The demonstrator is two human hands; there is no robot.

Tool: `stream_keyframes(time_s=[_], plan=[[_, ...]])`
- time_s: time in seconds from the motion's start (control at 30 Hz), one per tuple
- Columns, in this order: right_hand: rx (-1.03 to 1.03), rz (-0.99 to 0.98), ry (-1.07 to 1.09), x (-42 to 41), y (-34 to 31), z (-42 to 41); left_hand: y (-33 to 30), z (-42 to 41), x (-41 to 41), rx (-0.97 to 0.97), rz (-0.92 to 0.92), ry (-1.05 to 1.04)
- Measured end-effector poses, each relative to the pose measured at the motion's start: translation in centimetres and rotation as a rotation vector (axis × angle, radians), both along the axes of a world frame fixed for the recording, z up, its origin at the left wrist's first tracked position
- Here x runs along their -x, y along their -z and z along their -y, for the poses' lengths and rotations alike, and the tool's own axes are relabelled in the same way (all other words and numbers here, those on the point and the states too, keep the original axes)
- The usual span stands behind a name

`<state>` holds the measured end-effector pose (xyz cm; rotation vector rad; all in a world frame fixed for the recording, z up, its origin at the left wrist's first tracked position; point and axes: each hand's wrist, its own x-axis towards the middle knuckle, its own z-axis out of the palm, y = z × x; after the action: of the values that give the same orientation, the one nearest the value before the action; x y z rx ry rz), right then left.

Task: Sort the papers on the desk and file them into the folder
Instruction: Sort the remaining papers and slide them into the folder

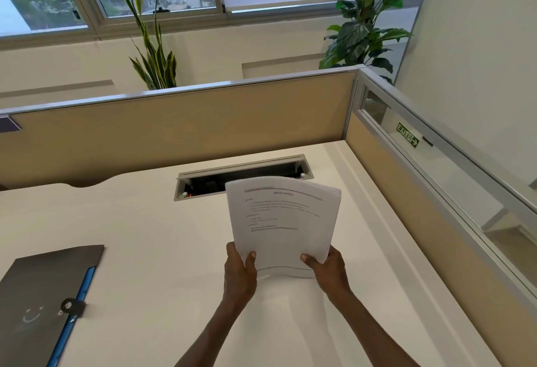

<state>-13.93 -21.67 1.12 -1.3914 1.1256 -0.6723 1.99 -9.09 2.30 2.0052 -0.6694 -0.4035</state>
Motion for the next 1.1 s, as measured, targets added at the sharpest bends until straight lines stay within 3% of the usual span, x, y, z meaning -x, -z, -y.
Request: stream_keyframes(time_s=[0.3, 0.67, 1.1], plan=[[0.056, -0.094, -0.046, 0.5, -0.3, -0.1, -0.1, -0.5, -0.1, -0.105, -0.075, 0.057], [-0.039, -0.422, -0.206, 2.2, 1.5, -1.2, 1.3, -2.5, 1.2, -0.448, -0.46, 0.064], [0.159, -0.68, -0.156, 1.8, 1.9, -2.1, 3.2, -5.2, 0.2, -0.53, -0.096, 0.08]])
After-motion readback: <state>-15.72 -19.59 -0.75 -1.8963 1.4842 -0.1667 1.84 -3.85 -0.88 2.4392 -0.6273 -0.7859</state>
